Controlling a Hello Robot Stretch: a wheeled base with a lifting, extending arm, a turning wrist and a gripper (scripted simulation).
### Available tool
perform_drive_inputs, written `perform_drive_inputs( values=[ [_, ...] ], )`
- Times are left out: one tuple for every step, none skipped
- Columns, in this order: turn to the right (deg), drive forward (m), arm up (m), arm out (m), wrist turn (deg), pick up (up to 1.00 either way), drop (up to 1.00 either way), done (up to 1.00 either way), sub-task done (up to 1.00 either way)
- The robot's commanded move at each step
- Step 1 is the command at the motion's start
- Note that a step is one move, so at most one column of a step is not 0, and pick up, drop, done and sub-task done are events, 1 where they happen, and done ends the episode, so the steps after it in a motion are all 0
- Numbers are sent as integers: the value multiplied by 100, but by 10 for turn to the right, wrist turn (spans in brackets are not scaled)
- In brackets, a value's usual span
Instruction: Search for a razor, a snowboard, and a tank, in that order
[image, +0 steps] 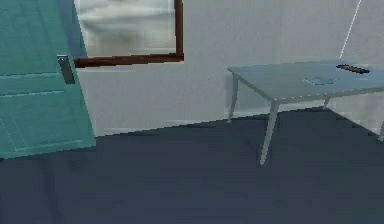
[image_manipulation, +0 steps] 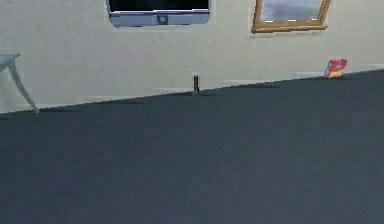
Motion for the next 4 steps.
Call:
perform_drive_inputs(
  values=[
    [0, 75, 0, 0, 0, 0, 0, 0, 0],
    [-450, 0, 0, 0, 0, 0, 0, 0, 0],
    [-120, 0, 0, 0, 0, 0, 0, 0, 0],
    [0, 65, 0, 0, 0, 0, 0, 0, 0]
  ],
)
